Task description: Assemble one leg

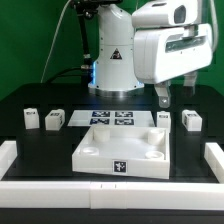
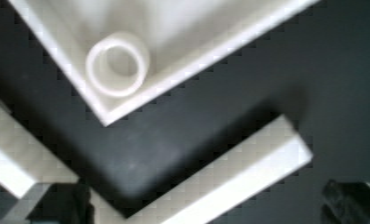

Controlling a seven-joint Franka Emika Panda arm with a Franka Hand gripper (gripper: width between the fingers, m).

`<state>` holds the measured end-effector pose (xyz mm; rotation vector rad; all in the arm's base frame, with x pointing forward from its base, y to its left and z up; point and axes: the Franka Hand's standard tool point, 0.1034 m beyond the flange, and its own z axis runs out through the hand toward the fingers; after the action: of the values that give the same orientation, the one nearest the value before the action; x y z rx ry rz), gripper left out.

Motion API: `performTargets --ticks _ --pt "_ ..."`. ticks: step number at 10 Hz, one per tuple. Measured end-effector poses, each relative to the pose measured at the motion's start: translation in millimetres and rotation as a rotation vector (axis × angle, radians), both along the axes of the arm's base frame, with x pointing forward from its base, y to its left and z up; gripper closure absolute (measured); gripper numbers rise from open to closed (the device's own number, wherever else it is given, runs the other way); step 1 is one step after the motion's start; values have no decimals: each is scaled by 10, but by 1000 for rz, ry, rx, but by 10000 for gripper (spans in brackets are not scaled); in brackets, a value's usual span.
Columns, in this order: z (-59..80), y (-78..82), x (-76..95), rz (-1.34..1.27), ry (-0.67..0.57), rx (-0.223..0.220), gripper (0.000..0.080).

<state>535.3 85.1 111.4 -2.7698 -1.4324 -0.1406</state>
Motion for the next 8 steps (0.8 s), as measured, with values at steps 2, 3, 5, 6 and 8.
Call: performTargets --ticks 2,3,5,6,8 --pt "-123 -186 -89 149 -5 -13 150" --pt "-180 -244 -151 148 9 -19 150" --pt "-171 -227 -138 143 8 -19 150" --pt "-174 -231 -140 143 8 -19 150" --pt "-304 -308 -276 282 -41 -32 150"
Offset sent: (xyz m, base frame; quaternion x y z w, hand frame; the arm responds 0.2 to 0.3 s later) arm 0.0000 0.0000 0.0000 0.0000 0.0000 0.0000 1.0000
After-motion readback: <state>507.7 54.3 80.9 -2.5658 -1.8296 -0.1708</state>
